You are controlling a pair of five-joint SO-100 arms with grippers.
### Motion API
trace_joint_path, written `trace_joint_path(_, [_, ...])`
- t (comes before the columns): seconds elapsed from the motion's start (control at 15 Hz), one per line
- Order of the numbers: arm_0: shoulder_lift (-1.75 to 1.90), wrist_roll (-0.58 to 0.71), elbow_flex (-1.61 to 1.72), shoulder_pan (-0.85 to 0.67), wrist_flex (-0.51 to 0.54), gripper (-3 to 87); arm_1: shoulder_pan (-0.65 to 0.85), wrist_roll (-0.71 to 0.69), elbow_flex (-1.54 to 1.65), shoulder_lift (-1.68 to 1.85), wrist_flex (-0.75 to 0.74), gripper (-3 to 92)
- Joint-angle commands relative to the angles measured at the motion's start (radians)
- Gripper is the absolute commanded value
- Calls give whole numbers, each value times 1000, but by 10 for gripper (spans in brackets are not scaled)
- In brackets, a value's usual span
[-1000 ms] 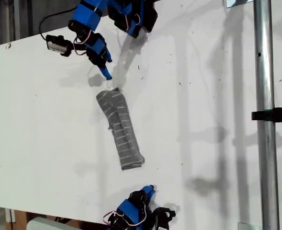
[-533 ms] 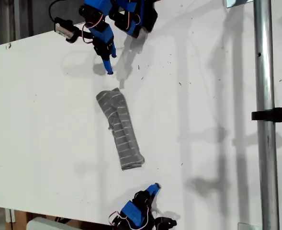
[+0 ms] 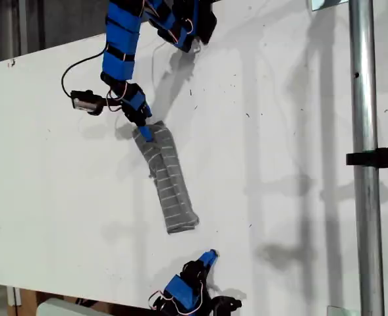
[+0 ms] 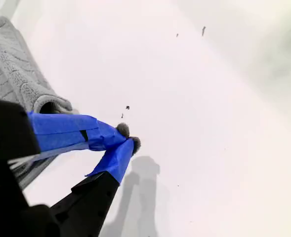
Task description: Grasp corners of a towel and fold twice.
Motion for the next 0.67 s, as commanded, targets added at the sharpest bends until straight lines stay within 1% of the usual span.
trace_joint_path(0.0, [5,-8,9,2,5,-26,43,-17,-97,-87,-61,388])
trace_joint_path(0.2, [2,12,9,-3,5,-26,43,-17,-160,-204,-89,356])
trace_joint_path(0.27, [2,14,9,-6,5,-26,12,-9,-224,-258,-81,307])
trace_joint_path(0.33, [2,18,9,-6,5,-26,-26,9,-296,-314,-83,215])
trace_joint_path(0.47, [2,14,9,-3,5,-26,-87,21,-460,-440,-44,174])
trace_joint_path(0.6, [3,18,9,-2,5,-26,-127,49,-503,-468,-18,-2])
